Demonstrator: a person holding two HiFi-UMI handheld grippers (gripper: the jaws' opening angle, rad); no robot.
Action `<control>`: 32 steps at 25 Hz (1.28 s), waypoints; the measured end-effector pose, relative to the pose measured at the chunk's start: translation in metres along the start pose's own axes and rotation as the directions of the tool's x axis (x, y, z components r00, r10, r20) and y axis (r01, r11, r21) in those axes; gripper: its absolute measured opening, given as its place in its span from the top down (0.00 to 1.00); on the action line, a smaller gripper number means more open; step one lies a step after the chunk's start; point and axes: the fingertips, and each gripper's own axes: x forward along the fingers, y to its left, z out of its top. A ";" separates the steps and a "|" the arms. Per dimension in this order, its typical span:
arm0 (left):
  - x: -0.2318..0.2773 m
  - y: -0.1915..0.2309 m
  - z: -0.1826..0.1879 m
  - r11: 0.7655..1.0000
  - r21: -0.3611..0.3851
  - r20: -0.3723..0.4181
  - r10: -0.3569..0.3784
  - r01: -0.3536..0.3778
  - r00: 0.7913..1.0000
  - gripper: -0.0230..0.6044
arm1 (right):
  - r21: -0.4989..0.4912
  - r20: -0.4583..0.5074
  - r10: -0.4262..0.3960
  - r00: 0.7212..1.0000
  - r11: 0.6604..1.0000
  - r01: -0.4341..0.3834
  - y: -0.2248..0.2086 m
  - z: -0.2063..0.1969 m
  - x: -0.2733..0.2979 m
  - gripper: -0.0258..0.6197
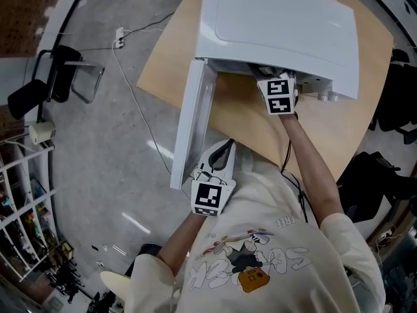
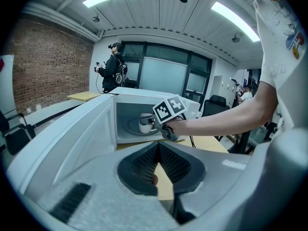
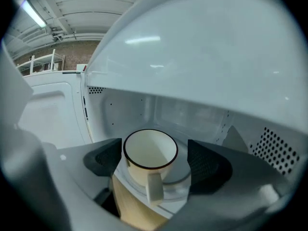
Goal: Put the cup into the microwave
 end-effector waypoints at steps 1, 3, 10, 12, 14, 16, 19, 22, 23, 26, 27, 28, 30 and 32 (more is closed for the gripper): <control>0.001 0.000 0.000 1.000 -0.009 0.003 0.004 -0.004 1.000 0.96 | -0.002 0.004 0.001 1.000 1.000 -0.001 0.001 0.000 -0.005 0.29; 0.002 0.001 0.001 0.999 -0.032 0.011 0.015 -0.015 1.000 0.96 | -0.012 0.005 0.008 1.000 1.000 -0.008 0.004 -0.001 -0.017 0.29; 0.018 -0.004 0.007 0.997 -0.078 0.046 0.021 -0.017 0.999 0.96 | 0.034 -0.007 0.071 0.997 0.997 -0.070 0.016 -0.021 -0.079 0.39; 0.024 -0.009 0.010 0.996 -0.087 0.057 0.010 -0.005 0.998 0.96 | 0.052 -0.001 0.083 0.997 0.995 -0.083 0.019 -0.027 -0.107 0.57; 0.031 -0.015 0.014 0.996 -0.090 0.071 -0.009 0.015 0.997 0.96 | 0.066 0.006 0.085 0.996 0.994 -0.085 0.021 -0.030 -0.136 0.69; 0.039 -0.023 0.020 0.996 -0.086 0.083 -0.032 0.039 0.996 0.96 | 0.070 -0.001 0.070 0.998 0.995 -0.070 0.021 -0.034 -0.162 0.86; 0.050 -0.038 0.027 0.994 -0.069 0.094 -0.075 0.082 0.993 0.96 | 0.100 -0.013 0.061 0.998 0.993 -0.059 0.020 -0.041 -0.198 0.95; 0.061 -0.058 0.028 0.991 -0.043 0.086 -0.122 0.126 0.989 0.96 | 0.141 -0.012 0.048 0.999 0.989 -0.046 0.016 -0.048 -0.229 0.95; 0.065 -0.065 0.028 0.990 -0.033 0.081 -0.138 0.141 0.987 0.96 | 0.153 -0.014 0.042 0.999 0.987 -0.039 0.015 -0.052 -0.237 0.95; 0.073 -0.083 0.026 0.984 -0.001 0.067 -0.176 0.177 0.982 0.96 | 0.201 -0.024 0.029 0.999 0.979 -0.023 0.016 -0.068 -0.258 0.95; 0.074 -0.087 0.026 0.983 0.008 0.062 -0.186 0.186 0.981 0.96 | 0.218 -0.030 0.025 0.999 0.976 -0.018 0.018 -0.074 -0.264 0.95; 0.076 -0.092 0.026 0.981 0.014 0.059 -0.194 0.194 0.979 0.96 | 0.233 -0.037 0.024 0.999 0.972 -0.014 0.020 -0.080 -0.268 0.95; 0.077 -0.097 0.027 0.979 0.022 0.054 -0.206 0.205 0.977 0.96 | 0.250 -0.052 0.033 0.998 0.968 -0.019 0.023 -0.088 -0.273 0.95; 0.079 -0.101 0.025 0.977 0.023 0.047 -0.213 0.212 0.976 0.96 | 0.260 -0.061 0.046 0.997 0.965 -0.028 0.023 -0.094 -0.274 0.95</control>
